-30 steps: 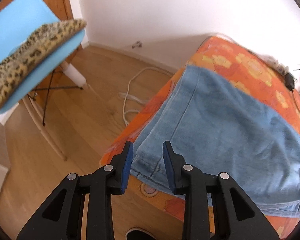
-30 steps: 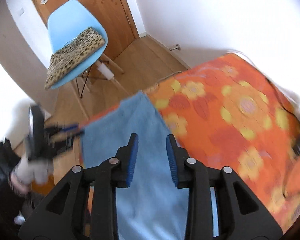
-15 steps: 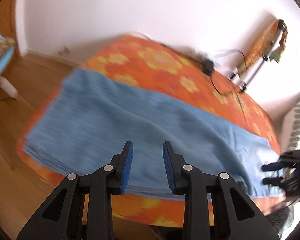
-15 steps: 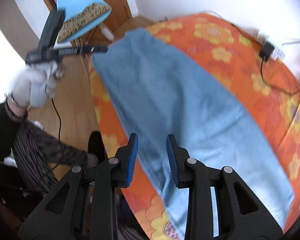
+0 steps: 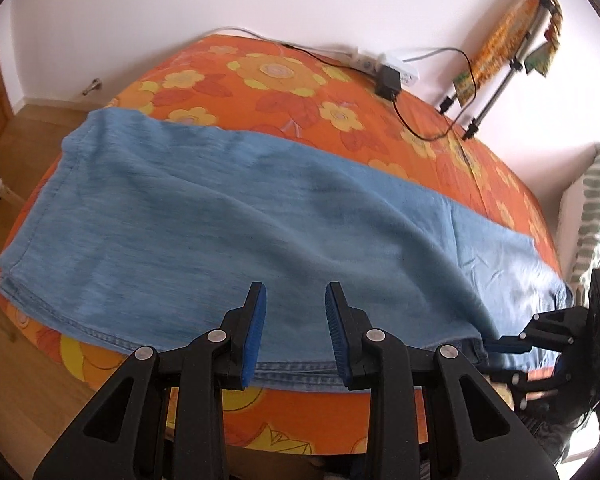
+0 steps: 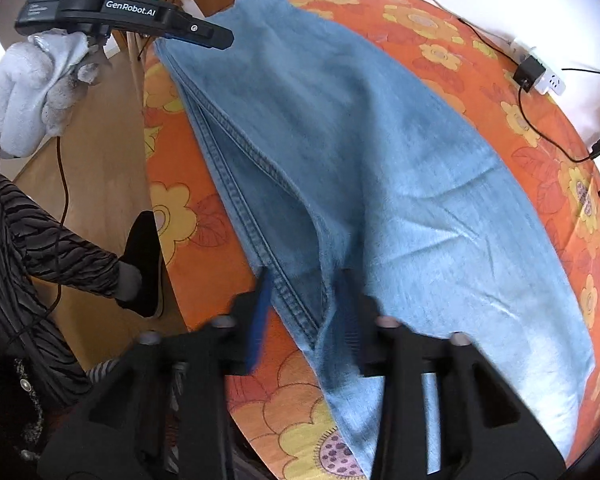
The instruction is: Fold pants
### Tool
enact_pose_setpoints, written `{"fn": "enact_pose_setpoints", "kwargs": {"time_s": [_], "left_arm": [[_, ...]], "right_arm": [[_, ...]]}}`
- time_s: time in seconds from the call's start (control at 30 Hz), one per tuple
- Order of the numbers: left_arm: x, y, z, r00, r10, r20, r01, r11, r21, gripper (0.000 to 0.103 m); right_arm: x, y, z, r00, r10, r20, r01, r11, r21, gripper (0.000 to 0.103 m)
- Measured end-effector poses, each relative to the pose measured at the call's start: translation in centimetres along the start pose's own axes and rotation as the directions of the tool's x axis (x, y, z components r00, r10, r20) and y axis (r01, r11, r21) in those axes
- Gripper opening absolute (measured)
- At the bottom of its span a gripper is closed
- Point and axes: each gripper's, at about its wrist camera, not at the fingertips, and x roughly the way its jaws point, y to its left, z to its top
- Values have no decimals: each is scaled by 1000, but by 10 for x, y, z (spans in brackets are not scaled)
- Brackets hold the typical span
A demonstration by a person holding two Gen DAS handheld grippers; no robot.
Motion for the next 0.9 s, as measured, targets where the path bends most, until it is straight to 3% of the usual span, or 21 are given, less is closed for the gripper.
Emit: {"fn": "enact_pose_setpoints", "kwargs": {"time_s": [0.1, 0.23, 0.37, 0.43, 0.47, 0.5, 0.53, 0.63, 0.67, 0.73, 0.77, 0.83, 0.9], "left_arm": [[5, -2, -3, 1000, -3, -17, 3, 1000, 15, 30], [11, -2, -10, 999, -5, -46, 6, 999, 34, 30], [18, 4, -19, 997, 22, -74, -18, 999, 47, 30], [18, 9, -22, 997, 22, -78, -19, 999, 30, 29], [16, 12, -22, 997, 21, -76, -20, 1000, 20, 29], [14, 13, -22, 997, 22, -71, -21, 1000, 15, 29], [12, 15, -22, 998, 21, -65, -20, 1000, 10, 30], [5, 20, -19, 999, 15, -44, -16, 1000, -13, 30], [3, 21, -18, 999, 16, -38, -16, 1000, -17, 30], [-1, 24, -16, 999, 19, -27, -20, 1000, -22, 30], [-2, 25, -15, 1000, 20, -23, -20, 999, -26, 30], [-5, 29, -14, 1000, 19, -16, -20, 999, -33, 30], [-7, 32, -13, 1000, 16, -12, -17, 999, -42, 30]], "right_arm": [[3, 1, 0, 1000, -13, -4, 13, 1000, -1, 7], [-1, 9, -2, 996, 87, -36, -88, 996, -31, 4], [-10, 21, -7, 990, 121, -76, -129, 986, -104, 4], [-17, 20, -4, 995, 86, -50, -91, 990, -110, 6], [-21, 18, -1, 998, 63, -29, -65, 992, -104, 19], [-23, 14, 3, 999, 50, -10, -51, 995, -87, 42], [-24, 9, 8, 999, 40, 16, -39, 997, -67, 51], [-16, 9, 20, 999, -20, 33, 23, 996, -89, 56], [-10, 11, 22, 999, -34, 25, 36, 994, -104, 55], [4, 13, 25, 997, -79, -2, 78, 988, -132, 35], [10, 13, 26, 996, -84, -20, 80, 987, -138, 11], [18, 12, 26, 997, -70, -35, 66, 991, -116, 7], [15, 12, 25, 999, 18, -36, -22, 995, -101, 6]]}}
